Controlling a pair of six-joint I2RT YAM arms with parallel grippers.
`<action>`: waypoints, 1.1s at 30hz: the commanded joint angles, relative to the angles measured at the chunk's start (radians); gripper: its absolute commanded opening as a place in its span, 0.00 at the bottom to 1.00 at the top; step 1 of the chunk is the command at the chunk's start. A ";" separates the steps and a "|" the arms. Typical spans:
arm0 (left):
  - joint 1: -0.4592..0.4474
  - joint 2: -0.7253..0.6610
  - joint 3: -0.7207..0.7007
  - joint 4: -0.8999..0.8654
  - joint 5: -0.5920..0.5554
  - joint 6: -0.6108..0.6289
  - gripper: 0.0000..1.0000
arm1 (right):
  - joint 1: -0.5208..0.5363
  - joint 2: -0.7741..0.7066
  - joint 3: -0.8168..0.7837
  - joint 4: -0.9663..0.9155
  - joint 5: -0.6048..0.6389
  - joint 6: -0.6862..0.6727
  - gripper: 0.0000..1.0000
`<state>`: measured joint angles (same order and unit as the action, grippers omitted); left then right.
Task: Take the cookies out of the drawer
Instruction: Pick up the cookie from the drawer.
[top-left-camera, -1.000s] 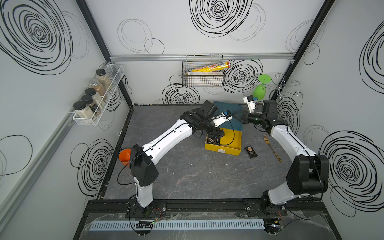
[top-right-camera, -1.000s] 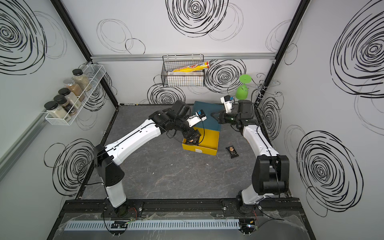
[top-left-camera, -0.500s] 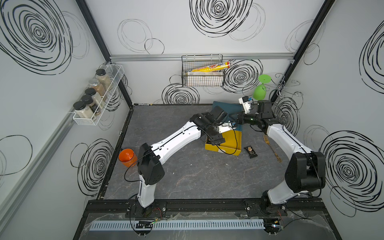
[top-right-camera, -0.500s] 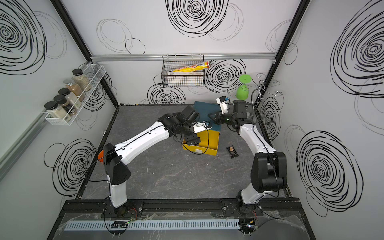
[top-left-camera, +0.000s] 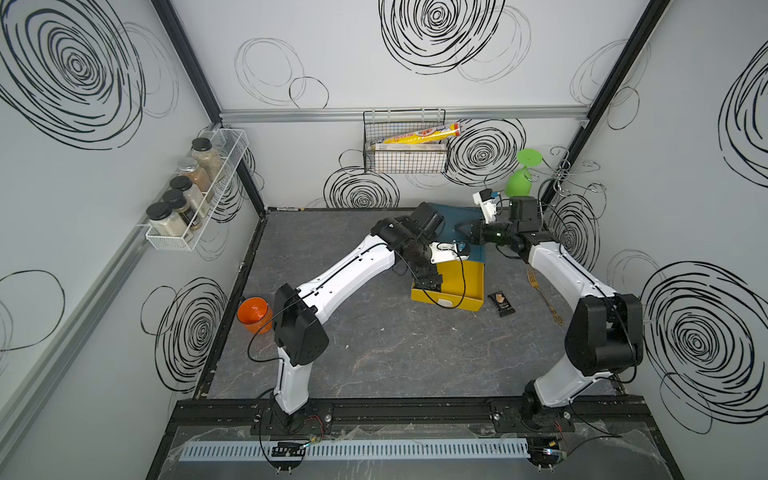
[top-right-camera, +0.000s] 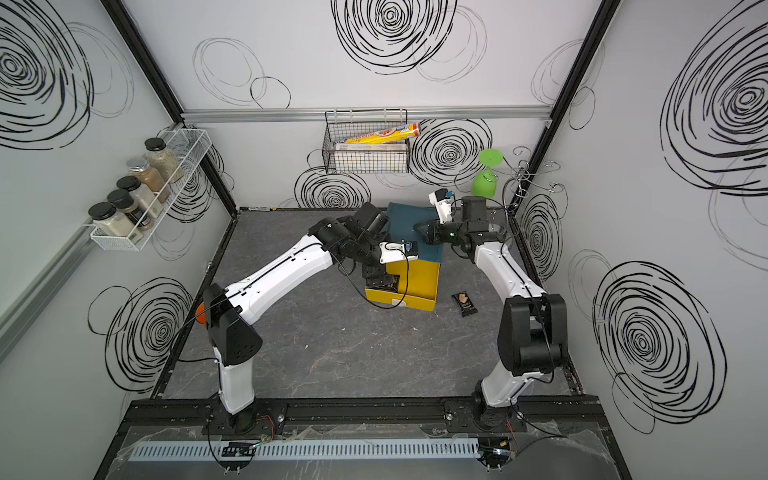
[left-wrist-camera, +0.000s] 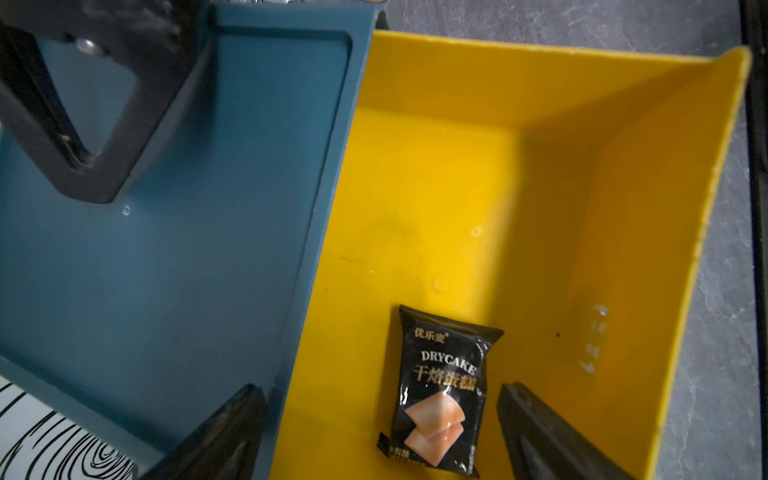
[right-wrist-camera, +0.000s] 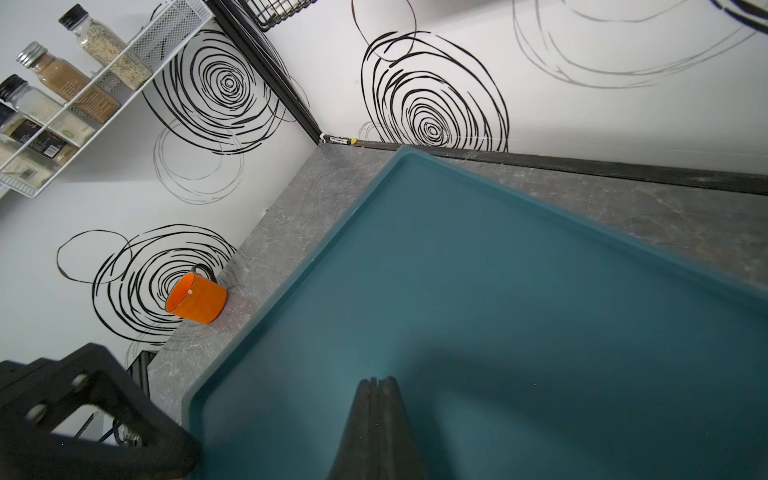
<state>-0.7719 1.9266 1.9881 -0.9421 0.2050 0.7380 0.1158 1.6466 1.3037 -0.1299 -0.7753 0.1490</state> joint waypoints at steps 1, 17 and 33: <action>-0.030 -0.102 -0.039 -0.038 0.093 0.029 0.92 | 0.004 0.036 0.000 -0.069 0.043 -0.019 0.00; 0.010 -0.079 -0.055 -0.035 0.127 0.029 0.89 | 0.045 0.073 0.004 -0.070 0.085 -0.043 0.00; 0.000 0.021 -0.014 -0.073 0.130 0.026 0.79 | 0.053 0.093 -0.002 -0.069 0.088 -0.072 0.00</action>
<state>-0.7601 1.9396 1.9774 -0.9955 0.3134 0.7593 0.1596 1.6798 1.3293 -0.1123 -0.7216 0.0959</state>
